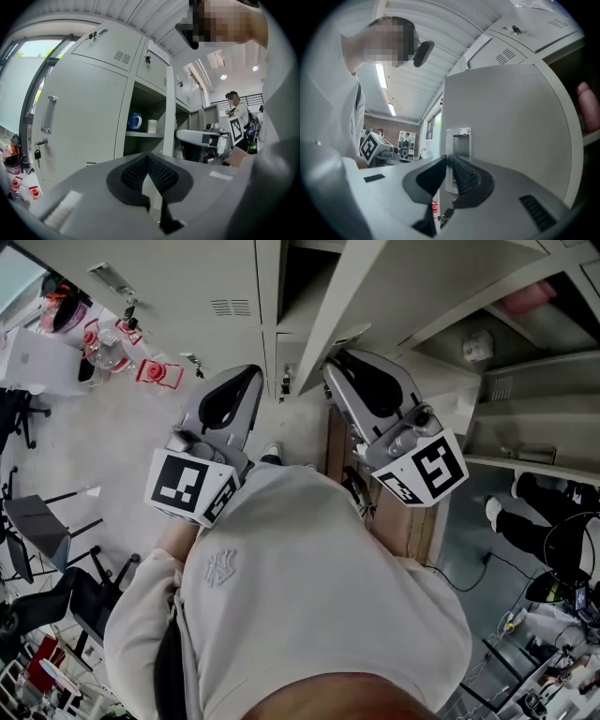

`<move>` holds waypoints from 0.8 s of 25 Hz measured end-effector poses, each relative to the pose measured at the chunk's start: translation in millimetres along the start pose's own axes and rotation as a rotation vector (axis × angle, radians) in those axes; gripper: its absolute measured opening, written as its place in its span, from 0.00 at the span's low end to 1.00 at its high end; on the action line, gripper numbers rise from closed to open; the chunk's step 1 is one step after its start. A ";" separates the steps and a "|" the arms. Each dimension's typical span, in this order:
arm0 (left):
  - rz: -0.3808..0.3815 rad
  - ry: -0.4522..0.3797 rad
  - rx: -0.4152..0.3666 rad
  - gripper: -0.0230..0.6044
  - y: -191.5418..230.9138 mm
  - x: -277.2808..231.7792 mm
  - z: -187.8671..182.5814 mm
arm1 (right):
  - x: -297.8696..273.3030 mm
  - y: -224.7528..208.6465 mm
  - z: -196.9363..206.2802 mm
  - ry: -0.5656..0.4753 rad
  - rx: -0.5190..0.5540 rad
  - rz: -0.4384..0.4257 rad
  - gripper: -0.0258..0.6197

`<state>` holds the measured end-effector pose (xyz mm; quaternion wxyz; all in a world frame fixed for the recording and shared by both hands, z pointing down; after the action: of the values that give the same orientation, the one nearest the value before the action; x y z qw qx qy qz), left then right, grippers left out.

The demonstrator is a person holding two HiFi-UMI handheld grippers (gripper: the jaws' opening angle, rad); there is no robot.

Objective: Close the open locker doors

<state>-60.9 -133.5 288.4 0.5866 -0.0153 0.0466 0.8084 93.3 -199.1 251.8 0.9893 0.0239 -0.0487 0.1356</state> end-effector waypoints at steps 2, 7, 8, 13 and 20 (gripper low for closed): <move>0.003 -0.002 0.000 0.03 5.0 0.5 -0.6 | -6.2 -0.4 0.2 0.008 0.015 0.018 0.11; 0.017 -0.006 -0.001 0.03 15.9 -1.4 -0.6 | -21.4 -4.5 1.1 0.018 0.034 0.065 0.11; 0.019 -0.007 -0.001 0.03 18.1 -1.5 -0.6 | -24.7 -5.2 1.1 0.022 0.042 0.076 0.11; 0.024 -0.015 -0.004 0.03 27.9 -1.3 -1.7 | -40.3 -10.1 2.2 0.025 0.057 0.123 0.10; 0.034 -0.023 -0.008 0.03 37.0 -0.3 -3.2 | -60.1 -20.3 4.7 0.019 0.069 0.171 0.10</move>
<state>-96.1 -145.5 287.4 0.5734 -0.0078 0.0368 0.8184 40.8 -234.9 249.6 0.9731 0.0524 -0.0366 0.2213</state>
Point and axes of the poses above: the fingertips, and each gripper's own axes: x backward along the fingers, y to its left, z out of its underside, the point moved 6 cm from there along x, backward along the fingers, and after that the axes turned 1 degree about y, right-handed, at the moved point
